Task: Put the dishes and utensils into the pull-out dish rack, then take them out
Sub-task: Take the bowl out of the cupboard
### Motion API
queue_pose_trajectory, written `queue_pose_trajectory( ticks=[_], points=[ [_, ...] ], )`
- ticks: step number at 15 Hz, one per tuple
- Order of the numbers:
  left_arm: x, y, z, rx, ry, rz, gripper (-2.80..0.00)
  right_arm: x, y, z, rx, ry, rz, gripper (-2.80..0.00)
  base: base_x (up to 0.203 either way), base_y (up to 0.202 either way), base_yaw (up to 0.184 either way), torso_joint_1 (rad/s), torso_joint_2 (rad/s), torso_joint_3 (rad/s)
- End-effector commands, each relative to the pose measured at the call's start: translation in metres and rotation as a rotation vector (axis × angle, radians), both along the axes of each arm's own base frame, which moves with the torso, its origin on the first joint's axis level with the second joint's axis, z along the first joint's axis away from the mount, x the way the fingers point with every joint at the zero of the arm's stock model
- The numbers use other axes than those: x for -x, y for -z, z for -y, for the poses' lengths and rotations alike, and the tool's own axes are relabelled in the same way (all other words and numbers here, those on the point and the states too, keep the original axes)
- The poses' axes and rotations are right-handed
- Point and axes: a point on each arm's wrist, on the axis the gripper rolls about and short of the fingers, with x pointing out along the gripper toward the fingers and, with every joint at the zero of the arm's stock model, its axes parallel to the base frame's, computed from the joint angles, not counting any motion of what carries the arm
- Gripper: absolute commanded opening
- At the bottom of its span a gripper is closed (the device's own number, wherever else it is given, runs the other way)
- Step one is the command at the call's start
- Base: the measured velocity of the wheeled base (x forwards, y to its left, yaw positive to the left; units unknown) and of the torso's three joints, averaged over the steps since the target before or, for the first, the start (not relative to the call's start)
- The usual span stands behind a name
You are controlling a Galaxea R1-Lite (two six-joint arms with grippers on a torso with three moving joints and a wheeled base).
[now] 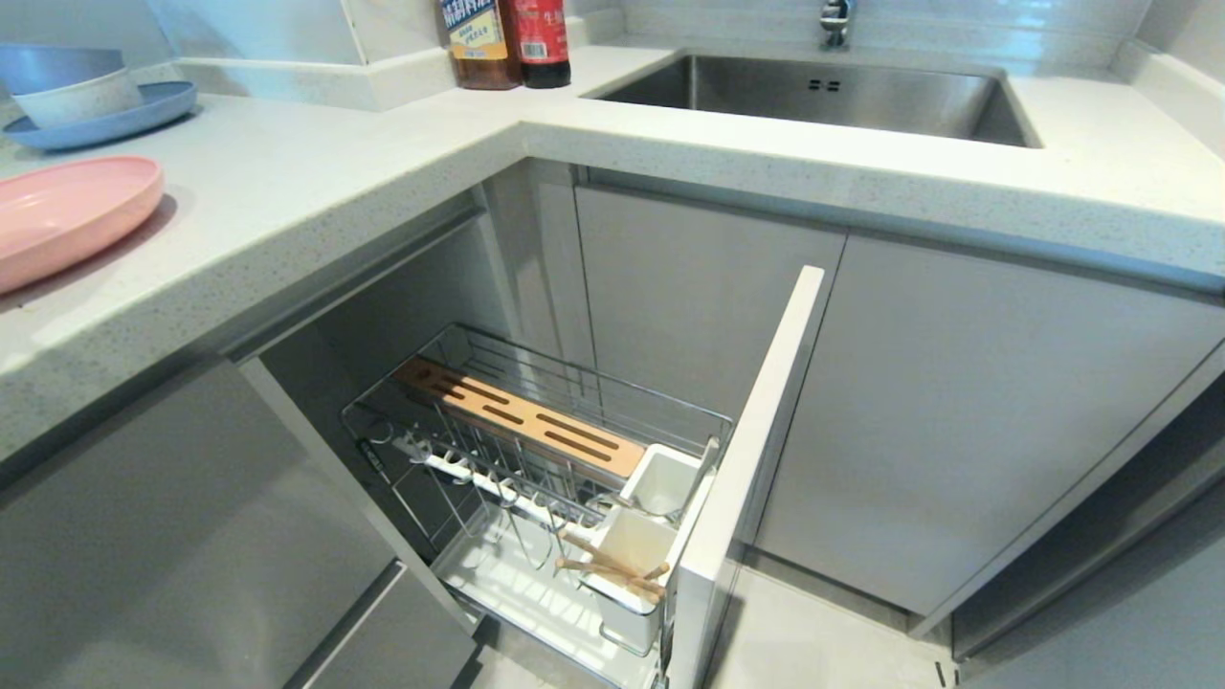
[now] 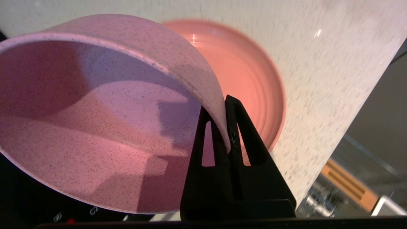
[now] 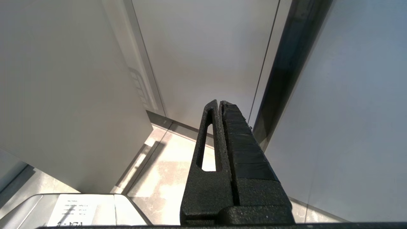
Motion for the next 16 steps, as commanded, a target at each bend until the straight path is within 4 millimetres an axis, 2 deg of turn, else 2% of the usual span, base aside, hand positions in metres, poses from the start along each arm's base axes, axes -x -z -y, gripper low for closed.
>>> queue_pose_trajectory(
  ticks=[1, 4, 13, 14, 16],
  points=[
    [-0.006, 0.008, -0.001, -0.009, 0.012, -0.084, -2.8, 0.0, 0.0, 0.0, 0.0, -0.001, -0.002, -2.8, 0.0, 0.0, 0.0, 0.0, 0.0, 0.0],
    [-0.007, 0.017, 0.001, 0.005, 0.046, -0.169, -2.8, 0.0, 0.0, 0.0, 0.0, 0.0, -0.002, -2.8, 0.0, 0.0, 0.0, 0.0, 0.0, 0.0],
    [-0.01, 0.018, 0.0, 0.011, 0.046, -0.182, -2.8, 0.0, 0.0, 0.0, 0.0, -0.001, -0.002, -2.8, 0.0, 0.0, 0.0, 0.0, 0.0, 0.0],
    [-0.01, 0.018, 0.0, 0.012, 0.048, -0.182, 0.0, 0.0, 0.0, 0.0, 0.0, -0.001, -0.002, -2.8, 0.0, 0.0, 0.0, 0.0, 0.0, 0.0],
    [-0.01, 0.018, 0.0, 0.012, 0.048, -0.182, 0.0, 0.0, 0.0, 0.0, 0.0, -0.001, -0.002, -2.8, 0.0, 0.0, 0.0, 0.0, 0.0, 0.0]
  ],
)
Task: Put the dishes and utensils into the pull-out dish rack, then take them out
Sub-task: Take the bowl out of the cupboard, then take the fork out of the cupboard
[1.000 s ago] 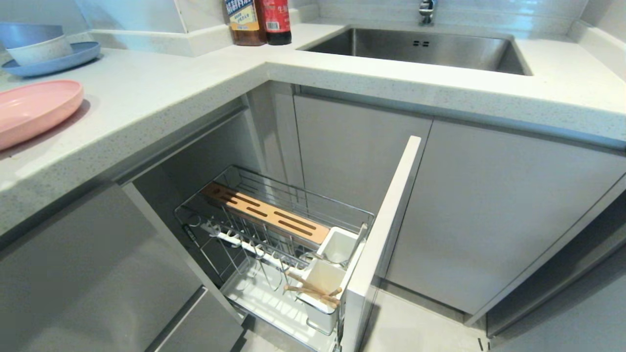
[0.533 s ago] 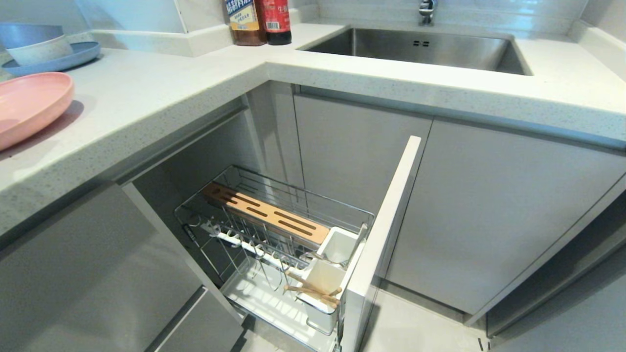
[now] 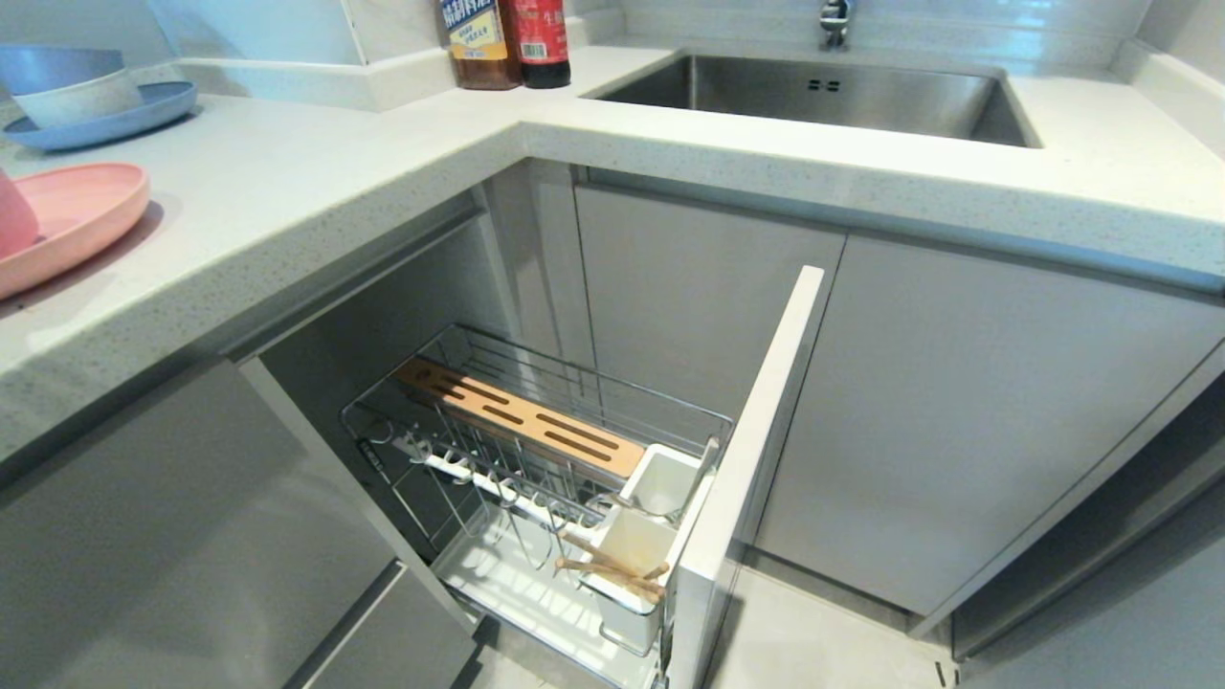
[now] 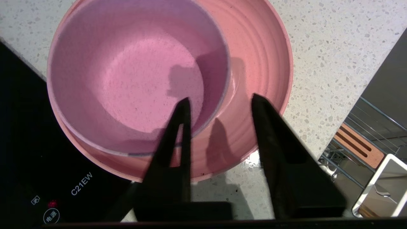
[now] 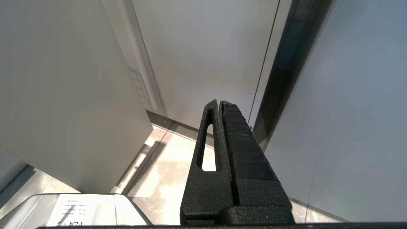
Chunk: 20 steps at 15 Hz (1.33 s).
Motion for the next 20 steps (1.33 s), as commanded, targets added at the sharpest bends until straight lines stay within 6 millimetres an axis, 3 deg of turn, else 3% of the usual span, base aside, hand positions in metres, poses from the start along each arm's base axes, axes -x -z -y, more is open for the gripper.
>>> queue_pose_trajectory(
  ticks=[1, 6, 9, 11, 15, 16, 20],
  points=[
    [-0.001, 0.001, 0.0, 0.002, 0.0, -0.007, 0.0, 0.0, 0.0, 0.0, 0.0, -0.001, -0.002, -2.8, 0.0, 0.0, 0.0, 0.0, 0.0, 0.0],
    [0.001, -0.002, 0.0, 0.0, -0.007, 0.025, 0.0, 0.0, 0.0, 0.0, 0.0, 0.0, -0.002, -2.8, 0.0, 0.0, 0.0, 0.0, 0.0, 0.0],
    [0.01, -0.017, 0.002, 0.006, -0.018, 0.166, 0.0, 0.0, 0.0, 0.0, 0.0, 0.001, -0.002, -2.8, 0.0, 0.0, 0.0, 0.0, 0.0, 0.0],
    [0.025, -0.034, 0.007, 0.043, -0.026, 0.339, 0.0, 0.0, 0.0, 0.0, 0.0, -0.001, -0.002, -2.8, 0.0, 0.0, 0.0, 0.0, 0.0, 0.0],
    [0.057, -0.064, 0.018, 0.348, 0.003, 0.723, 0.0, 0.0, 0.0, 0.0, 0.0, -0.001, -0.002, -2.8, 0.0, 0.0, 0.0, 0.0, 0.0, 0.0],
    [0.065, -0.065, 0.02, 0.421, 0.02, 0.775, -2.8, 0.0, 0.0, 0.0, 0.0, 0.0, -0.001, -2.8, 0.0, 0.0, 0.0, 0.0, 0.0, 0.0],
    [0.071, -0.063, 0.026, 0.623, 0.1, 0.816, -2.8, 0.0, 0.0, 0.0, 0.0, 0.0, -0.002, -2.8, 0.0, 0.0, 0.0, 0.0, 0.0, 0.0]
  ],
)
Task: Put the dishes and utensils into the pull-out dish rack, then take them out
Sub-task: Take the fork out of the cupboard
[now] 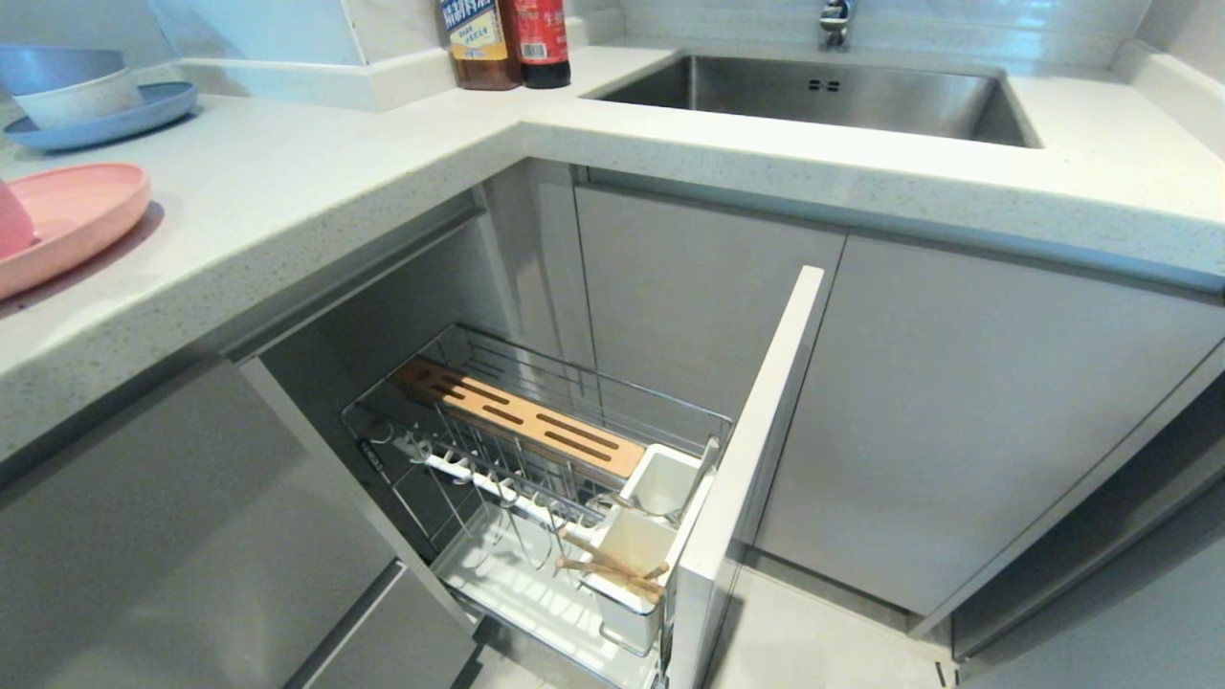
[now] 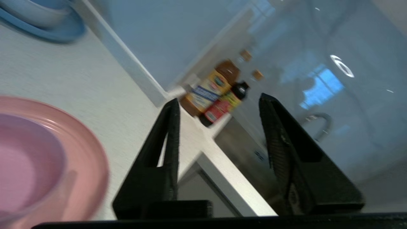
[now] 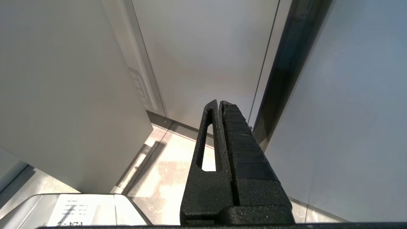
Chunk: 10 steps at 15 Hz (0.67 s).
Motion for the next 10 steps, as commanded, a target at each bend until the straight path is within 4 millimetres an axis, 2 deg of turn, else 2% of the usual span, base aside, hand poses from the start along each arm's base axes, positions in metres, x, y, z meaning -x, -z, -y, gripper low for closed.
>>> queue_pose_trajectory(
  ticks=[1, 3, 7, 10],
  points=[
    [0.003, 0.003, 0.007, 0.009, 0.098, -0.001, -2.8, 0.0, 0.0, 0.0, 0.0, 0.0, -0.001, -2.8, 0.0, 0.0, 0.0, 0.0, 0.0, 0.0],
    [-0.01, 0.01, 0.018, 0.003, 0.242, -0.044, -2.8, 0.0, 0.0, 0.0, 0.0, -0.001, -0.002, -2.8, 0.0, 0.0, 0.0, 0.0, 0.0, 0.0],
    [-0.067, 0.046, 0.061, -0.111, 0.479, -0.299, -2.8, 0.0, 0.0, 0.0, 0.0, -0.001, -0.002, -2.8, 0.0, 0.0, 0.0, 0.0, 0.0, 0.0],
    [-0.085, 0.076, 0.095, -0.213, 0.621, -0.524, -2.8, 0.0, 0.0, 0.0, 0.0, -0.001, -0.002, -2.8, 0.0, 0.0, 0.0, 0.0, 0.0, 0.0]
  ],
)
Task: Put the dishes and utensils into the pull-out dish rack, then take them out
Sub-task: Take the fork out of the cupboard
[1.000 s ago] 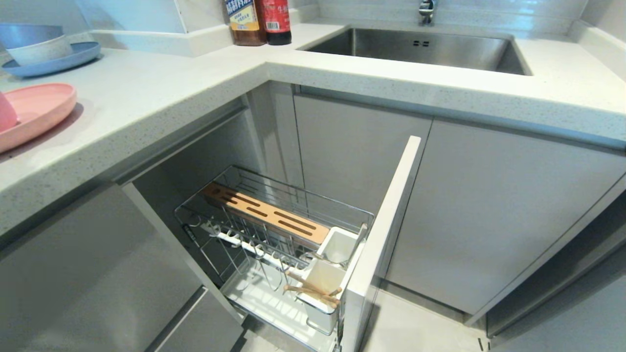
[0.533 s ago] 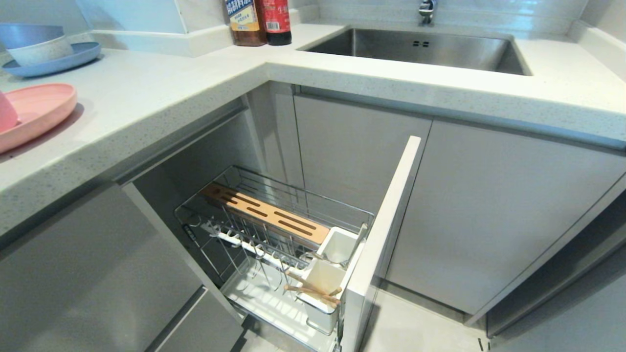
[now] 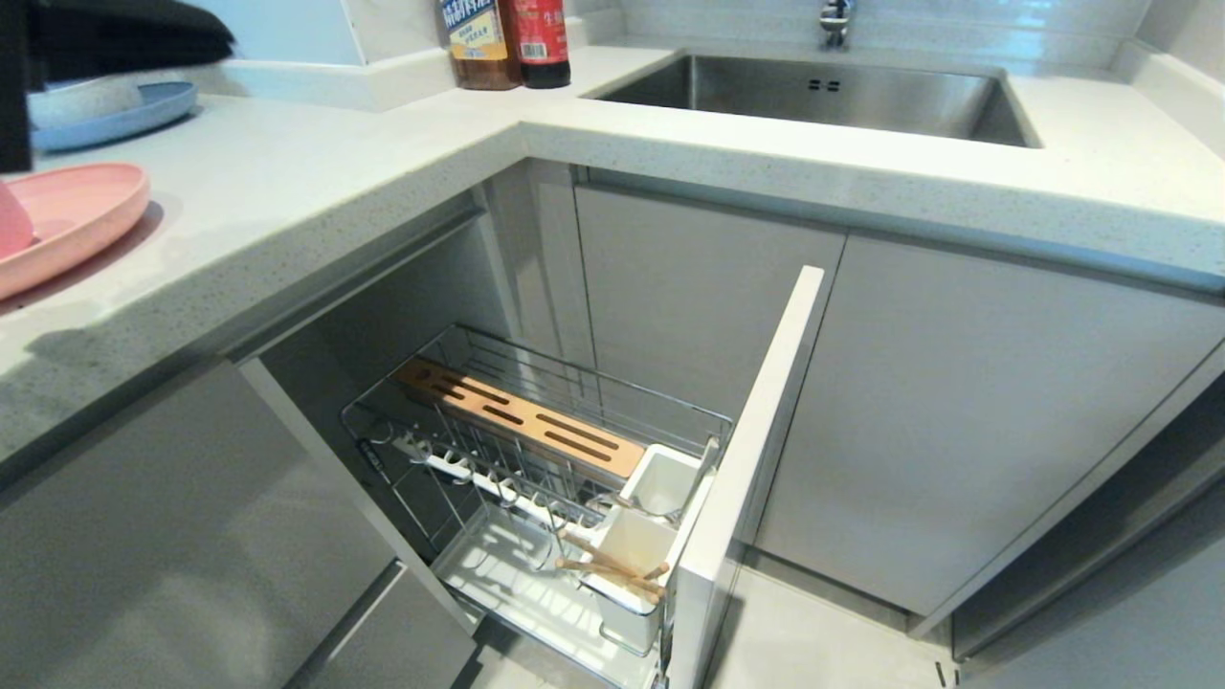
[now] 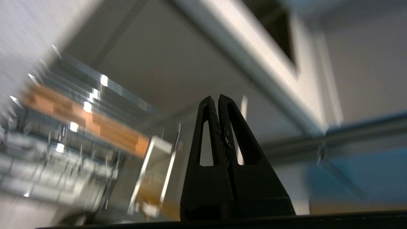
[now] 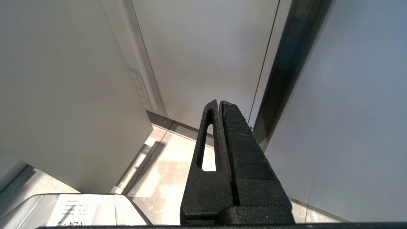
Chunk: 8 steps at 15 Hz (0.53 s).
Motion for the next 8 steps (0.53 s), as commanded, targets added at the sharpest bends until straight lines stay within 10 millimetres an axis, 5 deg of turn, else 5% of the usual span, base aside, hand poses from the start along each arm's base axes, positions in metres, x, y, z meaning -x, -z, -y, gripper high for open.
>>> queue_pose_trajectory(
  ticks=[1, 8],
  points=[
    [-0.019, 0.023, 0.026, -0.095, 0.086, -0.143, -2.8, 0.0, 0.0, 0.0, 0.0, -0.001, -0.002, -2.8, 0.0, 0.0, 0.0, 0.0, 0.0, 0.0],
    [-0.037, 0.058, 0.053, -0.349, 0.192, -0.405, -2.8, 0.0, 0.0, 0.0, 0.0, 0.0, -0.002, -2.8, 0.0, 0.0, 0.0, 0.0, 0.0, 0.0]
  ],
)
